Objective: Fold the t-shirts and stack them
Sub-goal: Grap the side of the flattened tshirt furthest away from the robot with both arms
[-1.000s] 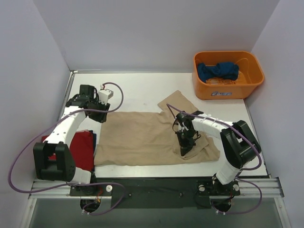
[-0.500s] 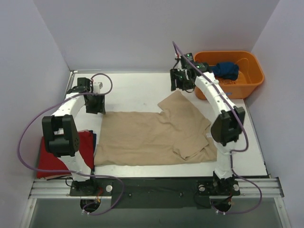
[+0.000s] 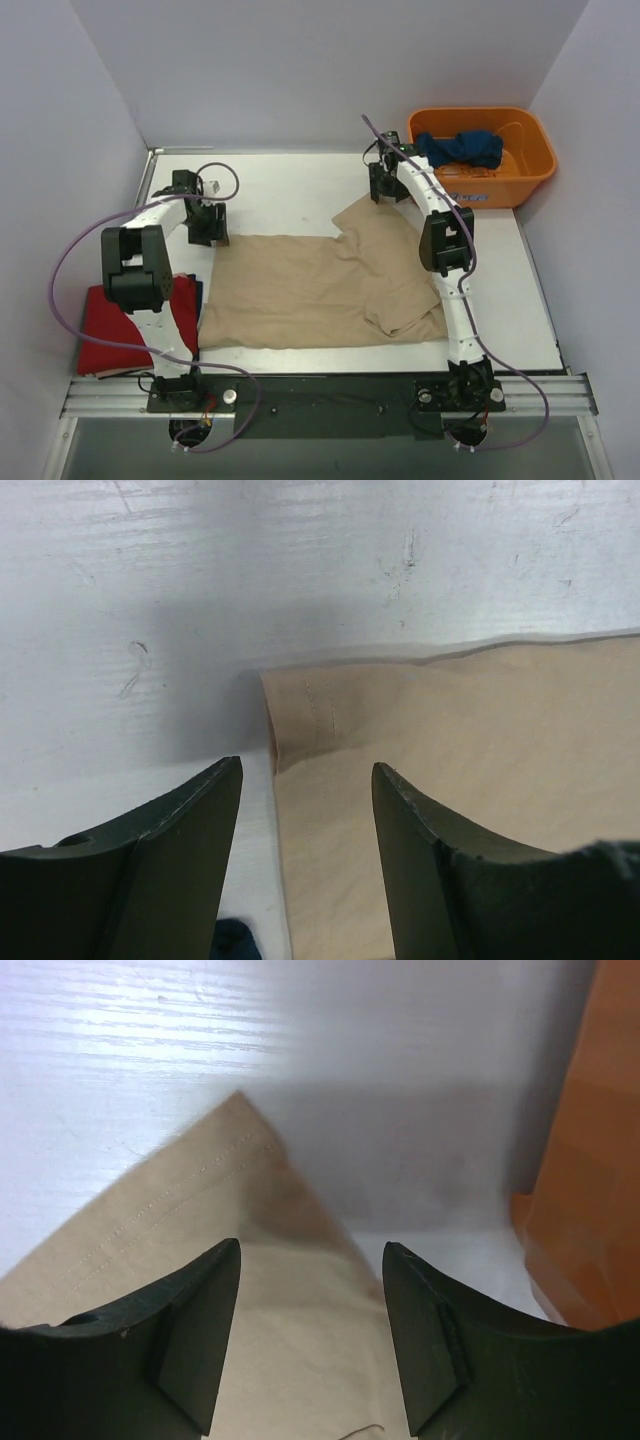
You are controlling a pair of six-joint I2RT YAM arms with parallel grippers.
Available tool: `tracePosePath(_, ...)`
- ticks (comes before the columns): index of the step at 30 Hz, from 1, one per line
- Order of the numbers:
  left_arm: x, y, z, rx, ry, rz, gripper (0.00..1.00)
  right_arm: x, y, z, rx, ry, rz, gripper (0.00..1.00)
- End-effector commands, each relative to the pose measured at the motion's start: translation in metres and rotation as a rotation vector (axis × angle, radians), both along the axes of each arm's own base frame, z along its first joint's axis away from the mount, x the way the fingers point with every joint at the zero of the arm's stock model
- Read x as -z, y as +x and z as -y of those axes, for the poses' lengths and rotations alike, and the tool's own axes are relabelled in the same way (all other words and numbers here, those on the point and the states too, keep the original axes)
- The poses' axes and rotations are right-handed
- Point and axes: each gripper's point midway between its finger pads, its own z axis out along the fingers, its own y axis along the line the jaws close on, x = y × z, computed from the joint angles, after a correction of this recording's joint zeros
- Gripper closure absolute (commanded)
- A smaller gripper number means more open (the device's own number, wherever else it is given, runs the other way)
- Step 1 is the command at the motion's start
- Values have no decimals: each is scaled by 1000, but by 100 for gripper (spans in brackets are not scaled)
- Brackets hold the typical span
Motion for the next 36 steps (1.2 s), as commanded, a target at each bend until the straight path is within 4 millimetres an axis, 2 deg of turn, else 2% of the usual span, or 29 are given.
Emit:
tracePosePath(1,-6,23,5,3,-39,62,35,20,-21,-14,-24,7,-92,47)
tracePosePath(3,-4,26,7,13,-48,65,35,24,-26,-20,-31,41,-112,53)
tracePosePath(6,2,29,7,13,-48,60,35,27,-28,-30,-67,88,-128,69)
tracePosePath(9,4,38,5,14,-41,72,35,28,-29,-40,-88,135,-135,80)
tracePosePath(12,-1,47,7,32,-57,116,40,23,-30,-47,-96,188,-137,100)
tracePosePath(13,-3,48,11,44,-71,122,51,19,-29,-49,-98,204,-132,100)
tracePosePath(14,-6,45,16,58,-100,119,57,10,-29,-50,-101,212,-118,100)
tracePosePath(15,-7,42,21,73,-126,115,67,8,-29,-50,-103,215,-112,100)
tracePosePath(16,-11,39,27,118,-152,125,73,-8,-27,-50,-106,221,-83,100)
tracePosePath(17,-9,35,27,141,-158,125,90,-12,-28,-49,-109,224,-77,100)
tracePosePath(18,-18,33,31,161,-180,146,100,-31,-26,-49,-116,237,-43,100)
tracePosePath(19,-19,31,32,174,-183,151,100,-35,-30,-50,-119,249,-47,100)
tracePosePath(20,-29,30,31,186,-193,171,100,-54,-31,-50,-123,263,-15,100)
tracePosePath(21,-36,30,30,207,-186,191,100,-60,-37,-51,-129,274,-18,100)
tracePosePath(22,-48,30,28,219,-179,219,100,-79,-42,-49,-135,281,8,100)
tracePosePath(24,-66,25,27,272,-150,267,100,-104,-61,-50,-150,305,33,100)
tracePosePath(25,-69,21,28,312,-143,280,100,-108,-77,-49,-153,317,27,100)
tracePosePath(26,-77,14,29,329,-144,286,100,-116,-83,-49,-157,327,41,100)
tracePosePath(27,-79,9,31,365,-143,289,100,-115,-106,-47,-154,337,12,100)
tracePosePath(28,-81,-2,32,376,-150,265,100,-119,-116,-46,-154,342,10,100)
tracePosePath(29,-83,-7,31,402,-140,262,100,-120,-139,-39,-142,342,-11,100)
tracePosePath(30,-86,-18,29,432,-132,246,100,-119,-149,-35,-132,341,-18,100)
tracePosePath(33,-88,-39,27,489,-124,219,100,-115,-205,-10,-76,334,-57,100)
tracePosePath(34,-90,-49,26,531,-113,207,100,-119,-214,-4,-59,339,-47,100)
tracePosePath(36,-91,-65,27,586,-112,180,100,-105,-249,16,3,339,-94,100)
